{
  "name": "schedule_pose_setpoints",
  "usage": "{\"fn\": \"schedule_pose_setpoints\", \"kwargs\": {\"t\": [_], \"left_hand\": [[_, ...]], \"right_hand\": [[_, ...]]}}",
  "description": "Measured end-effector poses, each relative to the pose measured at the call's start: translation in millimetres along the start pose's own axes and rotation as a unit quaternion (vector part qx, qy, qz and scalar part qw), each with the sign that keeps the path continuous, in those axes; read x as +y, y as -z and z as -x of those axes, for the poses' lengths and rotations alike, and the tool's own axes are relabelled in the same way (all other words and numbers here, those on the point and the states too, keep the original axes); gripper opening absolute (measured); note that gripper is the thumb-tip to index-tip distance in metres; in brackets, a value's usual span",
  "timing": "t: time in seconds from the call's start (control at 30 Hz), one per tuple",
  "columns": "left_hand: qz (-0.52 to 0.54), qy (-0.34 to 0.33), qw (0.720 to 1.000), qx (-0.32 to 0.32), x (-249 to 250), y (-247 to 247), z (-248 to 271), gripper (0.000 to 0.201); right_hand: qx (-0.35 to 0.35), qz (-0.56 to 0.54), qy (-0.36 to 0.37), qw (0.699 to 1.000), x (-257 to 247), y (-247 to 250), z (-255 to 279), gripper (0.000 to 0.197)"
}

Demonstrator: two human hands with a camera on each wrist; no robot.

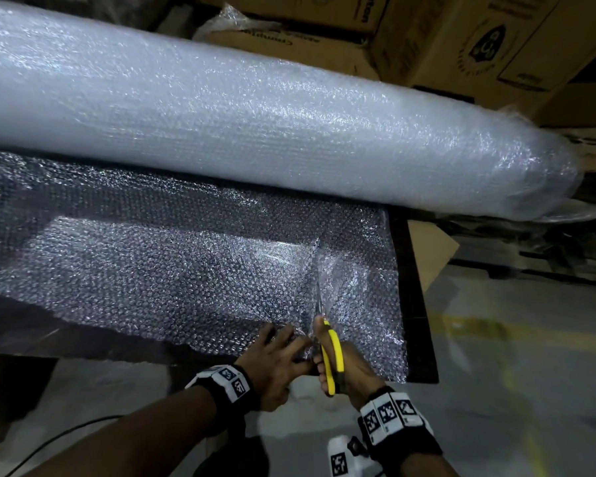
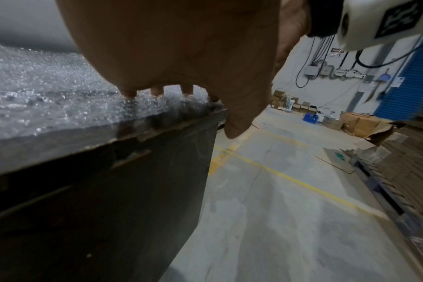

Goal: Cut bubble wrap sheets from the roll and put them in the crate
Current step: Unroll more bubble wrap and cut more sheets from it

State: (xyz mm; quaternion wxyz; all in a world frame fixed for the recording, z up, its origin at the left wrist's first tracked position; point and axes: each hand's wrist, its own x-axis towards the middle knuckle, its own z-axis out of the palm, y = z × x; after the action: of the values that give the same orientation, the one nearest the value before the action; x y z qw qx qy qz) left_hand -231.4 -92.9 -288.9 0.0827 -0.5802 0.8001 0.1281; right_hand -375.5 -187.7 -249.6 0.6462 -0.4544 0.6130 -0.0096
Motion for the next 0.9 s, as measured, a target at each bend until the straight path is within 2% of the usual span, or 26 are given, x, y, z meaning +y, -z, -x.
{"fn": "schedule_pose_setpoints", "kwargs": {"t": [0.1,0.27,0.43,0.57,0.9], "left_hand": [[0.002,0.000,1.000,0.008,-0.1,-1.4,0.2,0.071],[-0.004,-0.005,1.000,0.019,-0.3,-1.0,0.7,0.068],[0.005,0.003,1.000,0.026,1.0,-2.4,0.0,0.073],[-0.001,0.009,1.000,0.013,1.7,-3.0,-1.2,0.069],[-0.013,0.028,0.999,0.009,1.7,0.1,-5.2,0.069]], "right_hand": [[0.012,-0.006,0.018,1.000,1.4,-4.8,0.2,0.076],[-0.016,-0.047,-0.005,0.999,-7.5,-6.5,-2.4,0.072],[0.008,-0.029,0.007,1.000,-14.2,-9.4,-8.1,0.074],[-0.019,-0.037,-0.003,0.999,-23.3,-5.5,-9.0,0.076],[-0.017,-0.018,0.001,1.000,-28.2,-3.7,-13.7,0.079]]}}
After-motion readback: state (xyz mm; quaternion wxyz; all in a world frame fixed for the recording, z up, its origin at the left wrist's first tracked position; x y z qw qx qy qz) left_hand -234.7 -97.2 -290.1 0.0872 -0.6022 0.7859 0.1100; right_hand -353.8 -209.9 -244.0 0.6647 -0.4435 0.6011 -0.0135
